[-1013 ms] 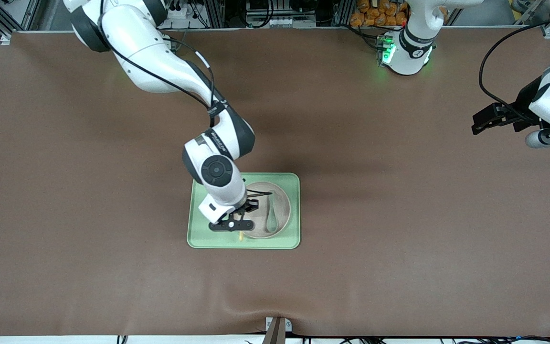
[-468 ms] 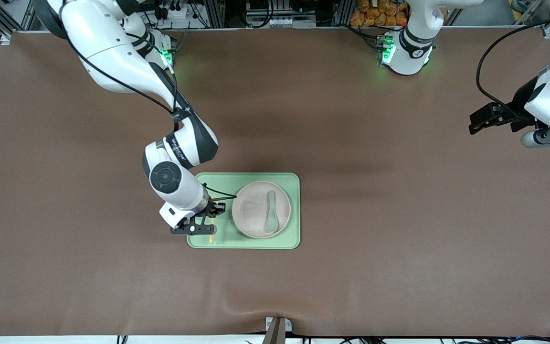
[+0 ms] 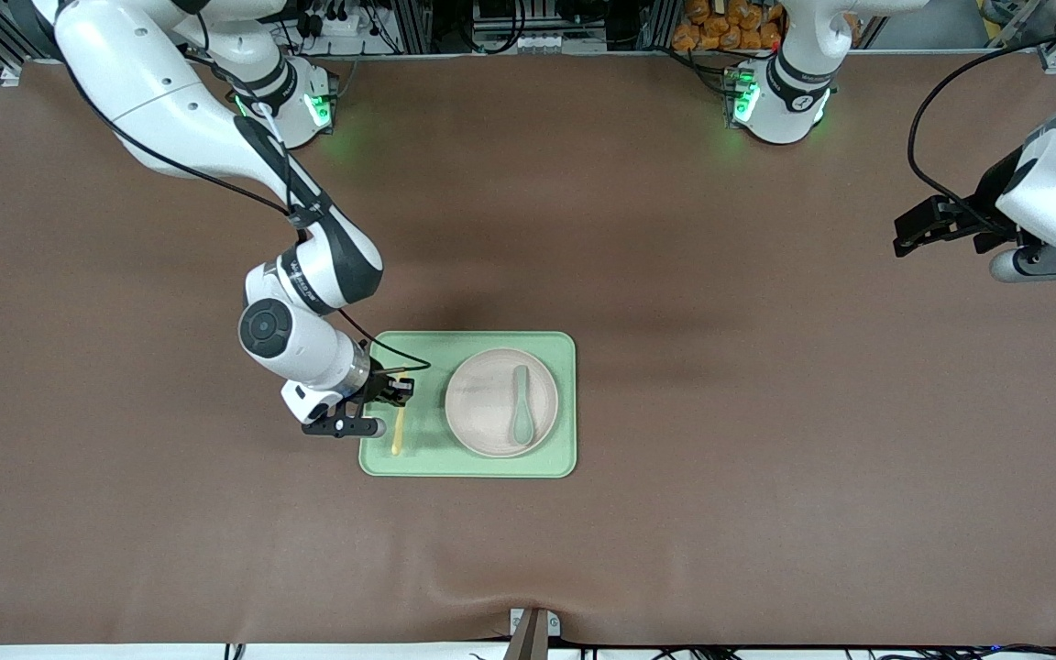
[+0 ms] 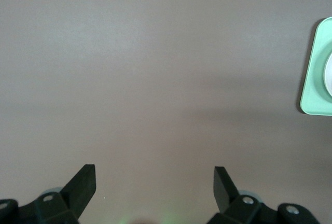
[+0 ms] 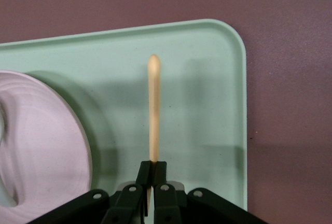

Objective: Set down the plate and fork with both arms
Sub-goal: 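Lower the fork onto the tray beside the plate and open the right gripper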

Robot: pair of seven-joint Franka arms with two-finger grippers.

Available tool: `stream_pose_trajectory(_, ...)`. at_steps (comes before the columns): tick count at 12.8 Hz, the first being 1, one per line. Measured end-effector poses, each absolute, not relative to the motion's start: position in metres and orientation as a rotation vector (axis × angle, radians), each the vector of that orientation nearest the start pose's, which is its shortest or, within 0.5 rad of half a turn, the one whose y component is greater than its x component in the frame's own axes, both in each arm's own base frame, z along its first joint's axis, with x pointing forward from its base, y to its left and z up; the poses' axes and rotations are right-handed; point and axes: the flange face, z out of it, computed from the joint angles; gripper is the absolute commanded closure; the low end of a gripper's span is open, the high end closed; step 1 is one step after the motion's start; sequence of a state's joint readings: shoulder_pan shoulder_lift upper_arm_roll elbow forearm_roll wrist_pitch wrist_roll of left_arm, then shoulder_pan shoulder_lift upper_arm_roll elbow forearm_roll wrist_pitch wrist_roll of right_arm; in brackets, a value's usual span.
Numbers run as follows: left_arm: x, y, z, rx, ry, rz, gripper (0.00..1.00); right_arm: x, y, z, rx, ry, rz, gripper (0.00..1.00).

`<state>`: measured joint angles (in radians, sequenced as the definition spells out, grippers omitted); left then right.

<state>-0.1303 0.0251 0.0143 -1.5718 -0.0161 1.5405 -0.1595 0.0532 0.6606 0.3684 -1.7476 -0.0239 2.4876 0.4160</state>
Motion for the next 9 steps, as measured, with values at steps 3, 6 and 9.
stream_pose_trajectory(3, 0.554, -0.066, 0.607, -3.145, -0.068, 0.092, 0.00, 0.617, 0.258, 0.216, -2.885, 0.086, -0.076, 1.00)
stream_pose_trajectory(6, 0.555, -0.064, 0.607, -3.144, -0.045, 0.091, 0.00, 0.610, 0.258, 0.208, -2.889, 0.082, -0.059, 1.00)
stream_pose_trajectory(9, 0.555, -0.062, 0.607, -3.144, -0.042, 0.091, 0.00, 0.605, 0.258, 0.202, -2.887, 0.062, -0.066, 1.00)
